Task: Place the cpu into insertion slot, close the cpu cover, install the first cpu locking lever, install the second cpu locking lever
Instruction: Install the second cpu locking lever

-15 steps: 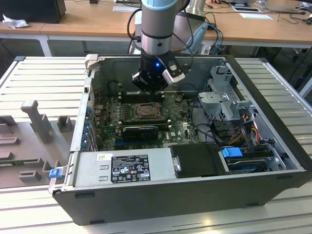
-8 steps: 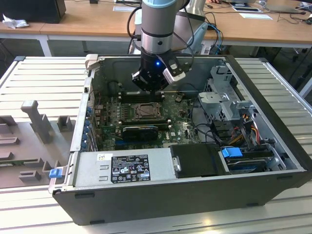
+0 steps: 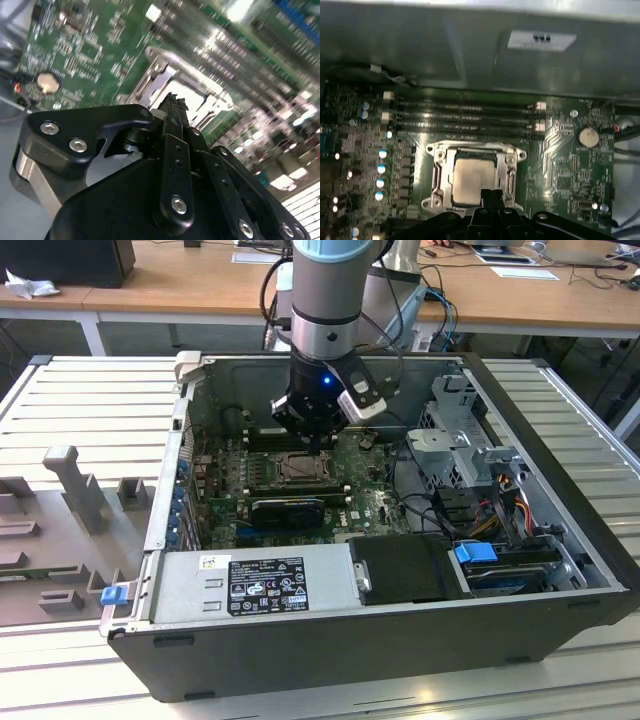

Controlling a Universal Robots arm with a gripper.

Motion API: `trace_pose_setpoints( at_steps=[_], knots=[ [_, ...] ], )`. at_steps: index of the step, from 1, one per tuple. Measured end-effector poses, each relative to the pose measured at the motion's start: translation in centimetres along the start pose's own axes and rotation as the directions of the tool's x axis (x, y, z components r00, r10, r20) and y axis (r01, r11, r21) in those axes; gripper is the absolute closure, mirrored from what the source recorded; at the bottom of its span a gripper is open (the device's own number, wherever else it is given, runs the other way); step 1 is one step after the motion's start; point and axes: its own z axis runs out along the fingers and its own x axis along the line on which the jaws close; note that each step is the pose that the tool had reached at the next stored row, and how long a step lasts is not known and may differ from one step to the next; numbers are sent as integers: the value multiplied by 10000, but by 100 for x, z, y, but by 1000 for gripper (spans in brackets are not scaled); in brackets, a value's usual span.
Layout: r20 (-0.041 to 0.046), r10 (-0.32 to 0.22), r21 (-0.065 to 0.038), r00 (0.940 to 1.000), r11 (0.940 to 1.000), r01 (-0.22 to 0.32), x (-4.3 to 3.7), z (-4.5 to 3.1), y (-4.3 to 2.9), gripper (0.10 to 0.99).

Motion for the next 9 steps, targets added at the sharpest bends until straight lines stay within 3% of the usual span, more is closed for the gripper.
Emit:
trace_pose_setpoints(
  at_steps=[2, 4, 5, 6, 7, 9],
  knots=[
    [-20, 1, -4, 10000, 10000, -1, 8, 4, -115, 980],
    [-164, 11, -66, 9999, 10000, -12, 10, 5, -148, 980],
    [-214, 14, -148, 9998, 9999, -17, 11, 4, -163, 980],
    [-217, 11, -479, 9998, 9988, -21, 13, 3, -189, 980],
    [-208, 7, -677, 9998, 9977, -21, 17, 2, -223, 980],
    [-202, 5, -790, 9998, 9969, -21, 23, 0, -300, 980]
  ],
)
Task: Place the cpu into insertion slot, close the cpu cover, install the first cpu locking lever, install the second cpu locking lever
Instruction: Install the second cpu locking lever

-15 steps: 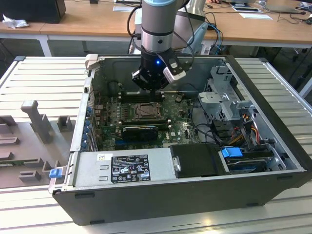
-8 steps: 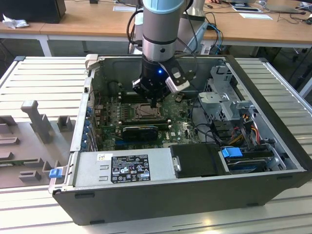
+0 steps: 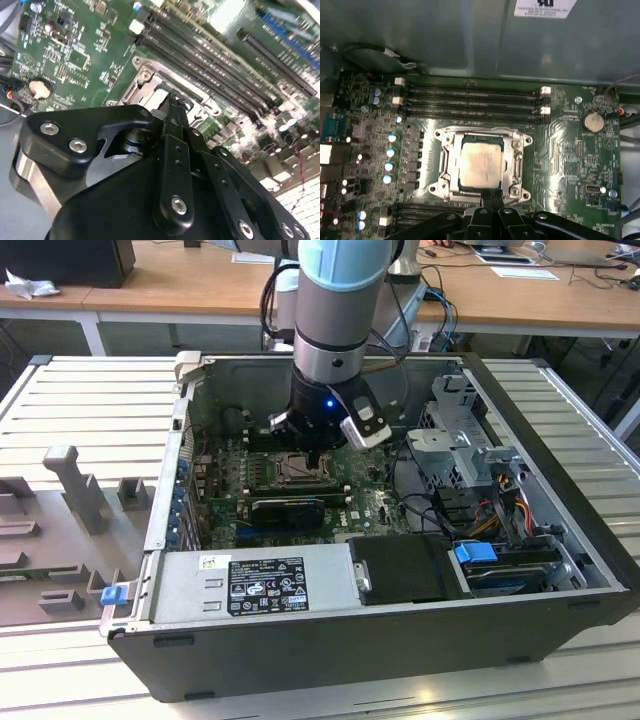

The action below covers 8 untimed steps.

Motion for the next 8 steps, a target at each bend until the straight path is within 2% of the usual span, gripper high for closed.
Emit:
trace_pose_setpoints(
  at_steps=[3, 5, 6, 8],
  knots=[
    [2, -1, -46, 10000, 10000, 1, 18, -16, -114, 980],
    [8, 0, -132, 10000, 9999, 0, 60, -20, -157, 980],
    [13, -5, -216, 10000, 9998, 6, 115, -18, -174, 980],
    [17, -4, -279, 10000, 9996, 4, 224, -7, -176, 980]
  ],
)
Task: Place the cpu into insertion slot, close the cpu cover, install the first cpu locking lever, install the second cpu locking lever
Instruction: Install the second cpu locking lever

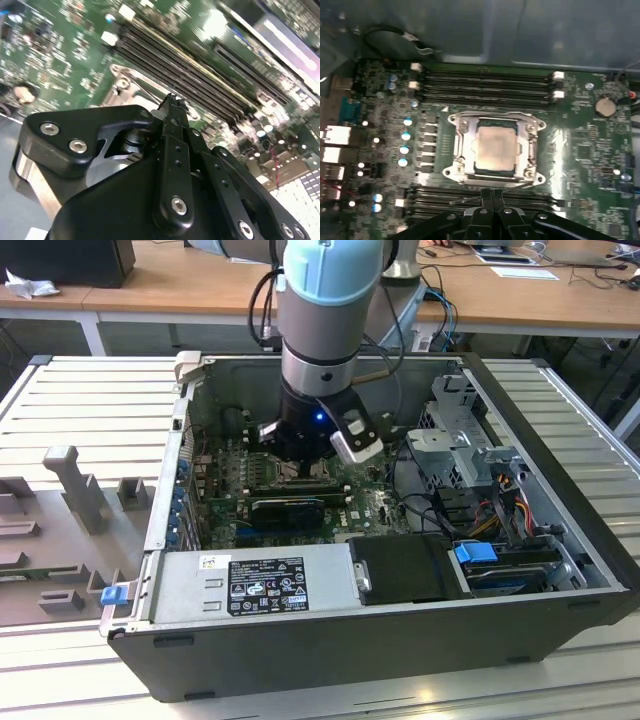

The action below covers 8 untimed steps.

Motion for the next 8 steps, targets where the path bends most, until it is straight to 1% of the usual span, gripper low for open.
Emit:
trace_pose_setpoints(
  at_steps=[2, 6, 8],
  knots=[
    [3, -2, -31, 10000, 10000, 2, 57, 32, -3, 980],
    [2, -3, -34, 10000, 10000, 3, 75, 125, -19, 980],
    [0, -18, -39, 10000, 10000, 18, 98, 182, -27, 980]
  ],
)
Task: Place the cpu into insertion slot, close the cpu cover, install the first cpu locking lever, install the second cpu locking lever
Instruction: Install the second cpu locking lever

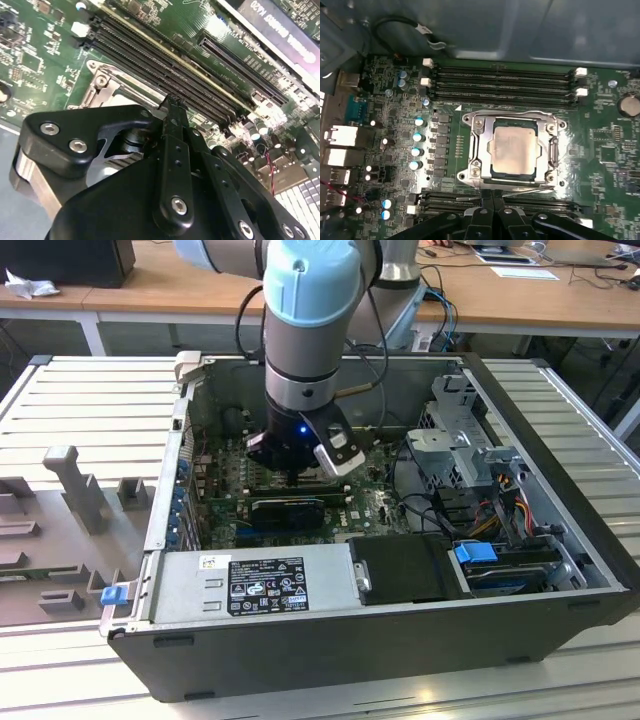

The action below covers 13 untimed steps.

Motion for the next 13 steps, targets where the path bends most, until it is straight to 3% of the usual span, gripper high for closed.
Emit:
trace_pose_setpoints(
  at_steps=[3, 7, 11, 13],
  knots=[
    [0, -4, -35, 10000, 10000, 4, 79, 46, -7, 980],
    [17, -8, -270, 10000, 9996, 9, 212, 71, -15, 980],
    [35, -12, -506, 10000, 9987, 14, 230, 100, -20, 980],
    [39, -16, -592, 10000, 9982, 18, 241, 149, -30, 980]
  ],
)
